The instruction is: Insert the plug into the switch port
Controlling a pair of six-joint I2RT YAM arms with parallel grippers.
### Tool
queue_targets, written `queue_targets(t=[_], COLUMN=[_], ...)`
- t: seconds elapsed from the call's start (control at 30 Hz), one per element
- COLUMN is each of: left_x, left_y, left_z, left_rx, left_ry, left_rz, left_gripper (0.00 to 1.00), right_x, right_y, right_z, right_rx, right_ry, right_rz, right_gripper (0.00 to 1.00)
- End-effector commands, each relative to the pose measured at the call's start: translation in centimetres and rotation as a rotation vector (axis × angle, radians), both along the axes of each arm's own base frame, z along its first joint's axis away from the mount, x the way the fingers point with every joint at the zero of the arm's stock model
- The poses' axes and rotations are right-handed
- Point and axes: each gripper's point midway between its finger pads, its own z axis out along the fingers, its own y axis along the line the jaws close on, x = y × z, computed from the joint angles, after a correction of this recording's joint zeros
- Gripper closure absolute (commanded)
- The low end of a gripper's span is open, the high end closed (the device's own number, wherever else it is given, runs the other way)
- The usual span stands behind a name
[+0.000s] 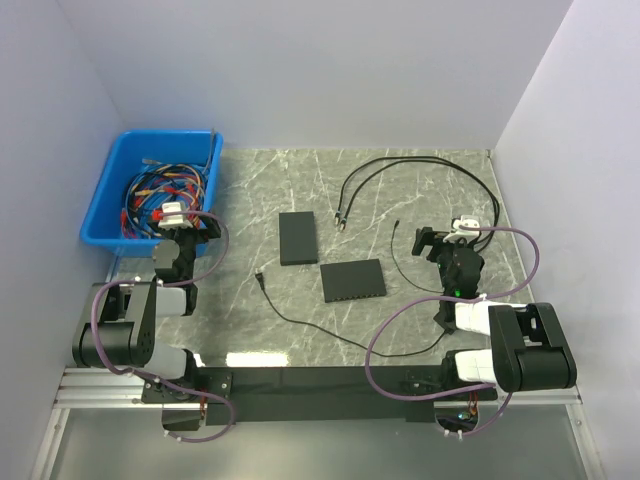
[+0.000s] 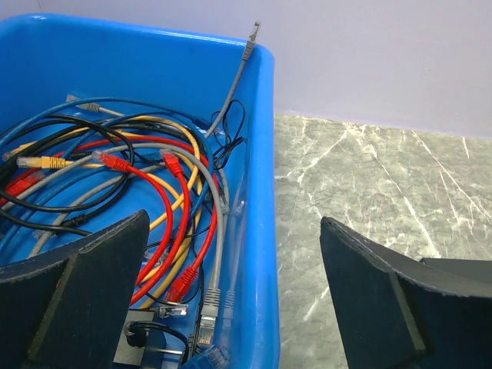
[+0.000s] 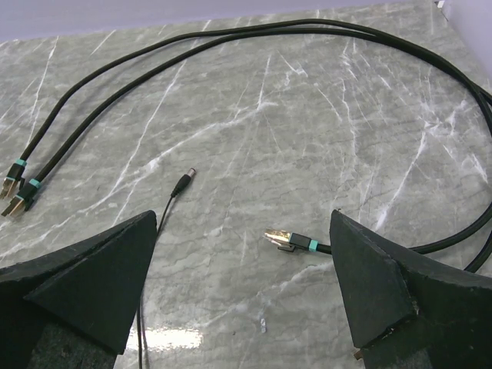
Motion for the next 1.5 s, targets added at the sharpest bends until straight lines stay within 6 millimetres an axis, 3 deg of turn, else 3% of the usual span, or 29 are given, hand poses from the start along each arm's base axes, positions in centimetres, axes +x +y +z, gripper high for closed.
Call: queue_targets(t=[0.0,0.43,0.53,0.7,0.73,0.8,0.93,0.97,1.0,1.07,1.1,1.2,1.3,1.47], left_x=[-1.0,-1.0,-0.9,-1.0,-0.9,-1.0,-0.9,-1.0,-1.0,-0.9,-1.0,-1.0,-0.9,-0.9], left_y=[0.4,0.4,0.4,0.4,0.4,0.4,0.4,0.4,0.4,0.4,0.3,0.3,0.3,0.3], left_z=[-3.6,-3.5,-3.5,-3.5,-3.5,-3.5,-3.4,-3.5,-3.6,-3.5,-3.5,-3.5,-3.5,-3.6], left_rx=[-0.023,-0.022,-0.022,-0.023,-0.023,-0.021,-0.022,-0.023,-0.023,-0.022,-0.023,-0.025,-0.023,-0.024], left_ry=[0.119,0.116,0.116,0.116,0.114,0.116,0.113,0.116,0.117,0.114,0.114,0.116,0.116,0.119], left_rz=[0.021,0.02,0.021,0.021,0.021,0.02,0.021,0.021,0.021,0.023,0.02,0.019,0.02,0.018], left_gripper=[0.01,0.01,0.0,0.01,0.01,0.0,0.0,0.01,0.01,0.01,0.0,0.0,0.01,0.0], right_x=[0.8,0.8,0.6,-0.5,-1.2,-1.8,-4.8,-6.4,-7.2,-8.2,-8.2,-8.8,-8.5,-9.1], right_y=[0.0,-0.7,-0.7,3.0,3.9,6.5,12.7,14.7,14.8,14.0,13.8,15.0,14.6,13.8], right_z=[2.5,2.6,3.5,7.9,10.1,11.7,15.0,15.7,16.4,15.0,14.3,13.0,11.8,12.0], right_rx=[0.001,0.009,-0.006,-0.047,0.018,0.156,0.163,0.309,0.418,0.688,0.729,0.668,0.582,0.549], right_ry=[-0.085,-0.084,-0.078,-0.141,-0.204,-0.183,-0.146,-0.157,-0.175,-0.116,-0.095,-0.021,0.037,0.029], right_rz=[-0.008,-0.052,-0.092,0.012,0.054,0.147,0.414,0.533,0.552,0.488,0.464,0.5,0.44,0.42], right_gripper=[0.0,0.0,0.0,0.0,0.0,0.0,0.0,0.0,0.0,0.0,0.01,0.07,0.06,0.06])
